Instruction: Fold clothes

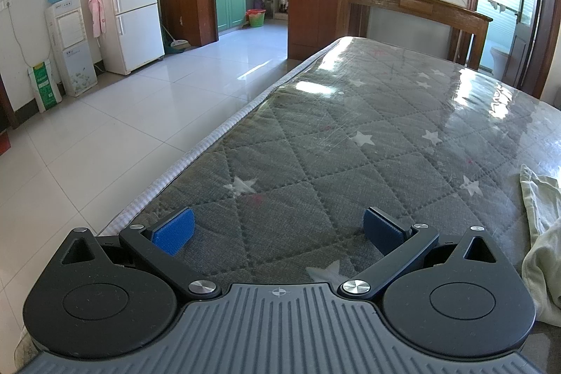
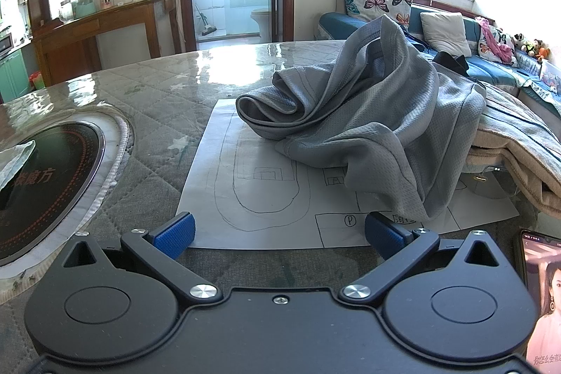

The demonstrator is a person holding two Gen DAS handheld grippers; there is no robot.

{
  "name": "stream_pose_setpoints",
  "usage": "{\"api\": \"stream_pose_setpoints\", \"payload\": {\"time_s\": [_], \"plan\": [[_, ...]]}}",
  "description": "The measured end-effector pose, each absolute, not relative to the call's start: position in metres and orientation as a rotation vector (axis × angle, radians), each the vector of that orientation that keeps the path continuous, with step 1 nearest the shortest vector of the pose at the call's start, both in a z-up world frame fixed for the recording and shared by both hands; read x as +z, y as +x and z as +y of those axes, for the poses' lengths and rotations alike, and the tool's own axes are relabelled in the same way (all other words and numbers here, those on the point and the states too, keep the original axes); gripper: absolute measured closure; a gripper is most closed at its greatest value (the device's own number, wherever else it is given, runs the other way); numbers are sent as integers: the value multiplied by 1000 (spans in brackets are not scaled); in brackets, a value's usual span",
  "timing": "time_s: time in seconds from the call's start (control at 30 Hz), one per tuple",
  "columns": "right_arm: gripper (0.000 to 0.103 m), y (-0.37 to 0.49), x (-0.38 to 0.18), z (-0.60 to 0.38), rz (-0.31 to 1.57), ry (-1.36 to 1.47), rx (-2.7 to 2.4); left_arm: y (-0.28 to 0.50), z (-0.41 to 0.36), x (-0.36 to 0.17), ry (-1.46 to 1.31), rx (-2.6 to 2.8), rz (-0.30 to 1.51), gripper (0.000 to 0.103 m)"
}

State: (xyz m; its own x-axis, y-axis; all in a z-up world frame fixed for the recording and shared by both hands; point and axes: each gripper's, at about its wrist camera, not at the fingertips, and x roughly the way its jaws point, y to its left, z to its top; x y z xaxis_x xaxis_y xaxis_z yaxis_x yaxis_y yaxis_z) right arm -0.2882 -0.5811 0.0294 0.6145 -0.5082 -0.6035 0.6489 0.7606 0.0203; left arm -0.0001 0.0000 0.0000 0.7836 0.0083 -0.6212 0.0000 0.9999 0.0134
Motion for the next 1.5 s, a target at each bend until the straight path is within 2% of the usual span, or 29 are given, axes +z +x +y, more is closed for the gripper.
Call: {"api": "stream_pose_setpoints", "payload": {"time_s": [0.33,0.8,1.07,1.2,1.33,1.5], "plan": [[0,-285,32,-575,639,266,-697,-4,-1,-1,21,20,670,0],[1,-273,55,-496,650,169,-430,-60,-6,26,67,-96,636,0],[19,-266,73,-435,624,116,-207,-94,-13,40,74,-225,613,0],[24,-265,81,-400,625,76,-87,-108,-11,42,64,-293,608,0],[36,-265,87,-367,622,23,21,-121,-8,45,57,-352,597,0],[43,-261,90,-334,603,-31,114,-137,-19,45,101,-412,563,0]]}}
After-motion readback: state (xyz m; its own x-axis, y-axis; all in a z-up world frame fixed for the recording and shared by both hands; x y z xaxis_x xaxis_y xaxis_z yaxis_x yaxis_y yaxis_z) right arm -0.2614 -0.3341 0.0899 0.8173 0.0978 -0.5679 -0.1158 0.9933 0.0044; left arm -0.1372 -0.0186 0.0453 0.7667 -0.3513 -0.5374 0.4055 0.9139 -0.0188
